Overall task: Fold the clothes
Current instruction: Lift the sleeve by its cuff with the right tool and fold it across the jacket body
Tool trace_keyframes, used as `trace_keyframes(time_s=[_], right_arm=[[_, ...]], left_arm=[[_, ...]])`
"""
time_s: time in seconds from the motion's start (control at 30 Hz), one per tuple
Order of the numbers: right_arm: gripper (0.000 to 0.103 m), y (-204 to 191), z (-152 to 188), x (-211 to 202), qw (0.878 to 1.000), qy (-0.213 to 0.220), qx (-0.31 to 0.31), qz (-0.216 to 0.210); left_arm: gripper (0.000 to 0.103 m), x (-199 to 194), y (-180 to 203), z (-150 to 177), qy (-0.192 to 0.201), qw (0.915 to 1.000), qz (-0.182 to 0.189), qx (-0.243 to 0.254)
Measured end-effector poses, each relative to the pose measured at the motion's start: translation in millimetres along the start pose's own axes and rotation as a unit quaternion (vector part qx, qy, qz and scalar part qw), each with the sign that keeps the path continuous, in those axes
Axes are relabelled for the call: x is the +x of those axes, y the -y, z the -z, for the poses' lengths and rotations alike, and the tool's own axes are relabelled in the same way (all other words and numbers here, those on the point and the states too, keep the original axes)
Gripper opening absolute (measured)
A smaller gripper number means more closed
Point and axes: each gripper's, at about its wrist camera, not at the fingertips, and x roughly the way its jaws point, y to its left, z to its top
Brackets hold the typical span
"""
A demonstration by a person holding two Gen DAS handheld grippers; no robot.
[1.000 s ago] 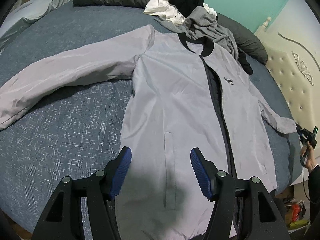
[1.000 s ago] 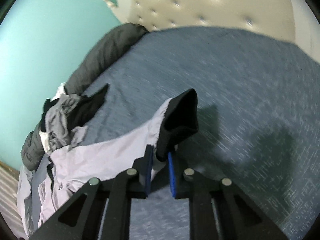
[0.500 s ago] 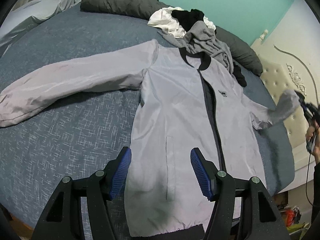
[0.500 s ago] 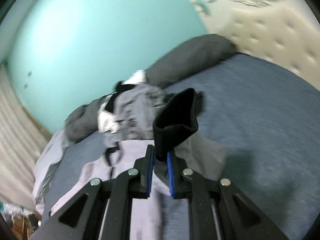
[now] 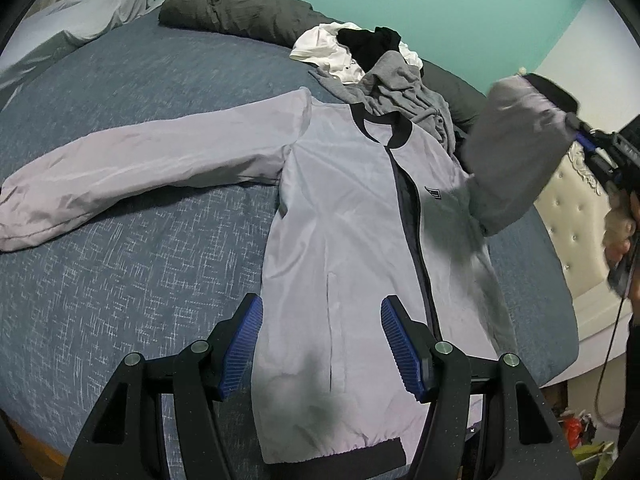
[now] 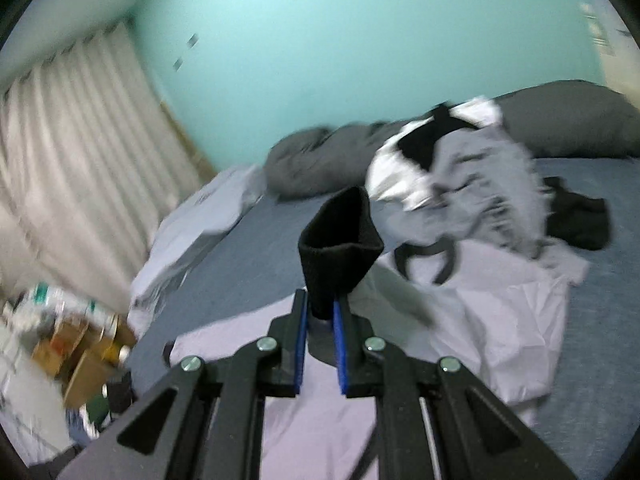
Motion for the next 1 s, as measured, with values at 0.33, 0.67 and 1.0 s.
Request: trace_keyframes(time_s=[0.33, 0.67, 1.0], right_arm=[[0.011, -30.3, 104.8, 121.0, 0.989, -0.148, -0.026, -0.004], [0.026, -25.6, 139.5, 144.1, 0.983, -0.183, -0.026, -0.006], [0.050, 85.4, 103.4, 49.2, 0.986, -0.105, 0.003, 0.126]], left_arm=[[0.067, 7.6, -3.1, 6.7, -0.012, 0.9999, 0.000, 0.000], [0.067, 16.9, 8.8, 7.6, -0.020, 0.9997, 0.010, 0.010], [0.069, 50.0, 44.9, 4.5, -0.029, 0.9988, 0.025, 0.031]])
